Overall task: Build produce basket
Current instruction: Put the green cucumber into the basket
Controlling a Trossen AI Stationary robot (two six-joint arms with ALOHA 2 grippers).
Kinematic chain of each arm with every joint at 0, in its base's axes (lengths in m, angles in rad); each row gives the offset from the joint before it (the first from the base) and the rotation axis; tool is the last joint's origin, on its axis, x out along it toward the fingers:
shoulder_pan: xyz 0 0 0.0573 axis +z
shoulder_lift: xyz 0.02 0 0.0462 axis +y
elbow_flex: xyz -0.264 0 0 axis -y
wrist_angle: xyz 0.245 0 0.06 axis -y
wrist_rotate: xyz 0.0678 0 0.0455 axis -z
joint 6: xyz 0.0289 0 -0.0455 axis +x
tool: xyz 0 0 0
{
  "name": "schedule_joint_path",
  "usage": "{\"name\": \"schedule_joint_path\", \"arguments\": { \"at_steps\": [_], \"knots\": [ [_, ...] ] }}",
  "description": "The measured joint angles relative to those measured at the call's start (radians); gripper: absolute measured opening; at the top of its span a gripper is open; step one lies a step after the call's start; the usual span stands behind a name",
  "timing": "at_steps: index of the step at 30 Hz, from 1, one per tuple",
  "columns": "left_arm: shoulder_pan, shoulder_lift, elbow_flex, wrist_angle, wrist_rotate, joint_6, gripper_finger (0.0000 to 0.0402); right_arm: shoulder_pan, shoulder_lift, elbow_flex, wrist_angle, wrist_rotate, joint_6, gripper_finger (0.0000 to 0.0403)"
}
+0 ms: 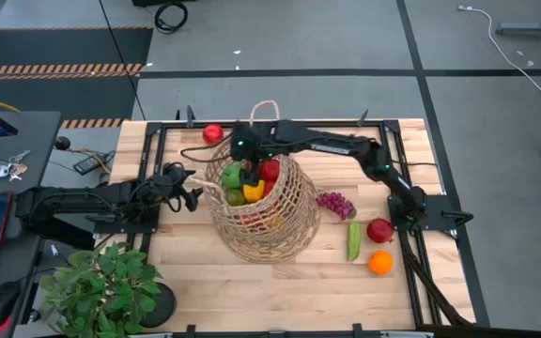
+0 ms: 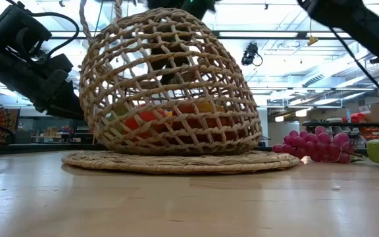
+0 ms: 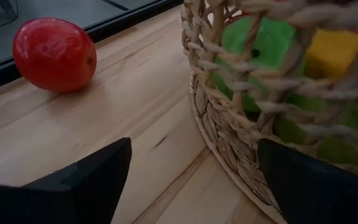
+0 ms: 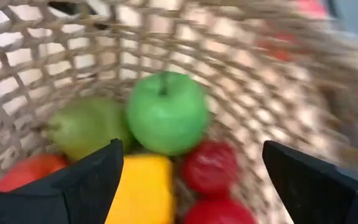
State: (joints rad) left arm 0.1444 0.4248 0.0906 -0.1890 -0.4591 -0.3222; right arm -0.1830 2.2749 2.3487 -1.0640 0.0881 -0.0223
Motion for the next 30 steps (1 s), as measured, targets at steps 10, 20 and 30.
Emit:
{"name": "schedule_joint_path", "arguments": {
  "at_steps": [10,20,30],
  "knots": [
    [0.000,0.000,0.000,0.000,0.000,0.000,0.0357,0.082,-0.249,-0.017,-0.083,0.168,0.033,0.0384],
    [0.000,0.000,0.000,0.000,0.000,0.000,0.0357,0.327,-0.534,-0.352,-0.170,0.461,0.178,0.0384],
    [0.000,0.000,0.000,0.000,0.000,0.000,0.0357,0.647,-0.898,-0.955,-0.087,0.572,0.601,0.0384]
  ]
}}
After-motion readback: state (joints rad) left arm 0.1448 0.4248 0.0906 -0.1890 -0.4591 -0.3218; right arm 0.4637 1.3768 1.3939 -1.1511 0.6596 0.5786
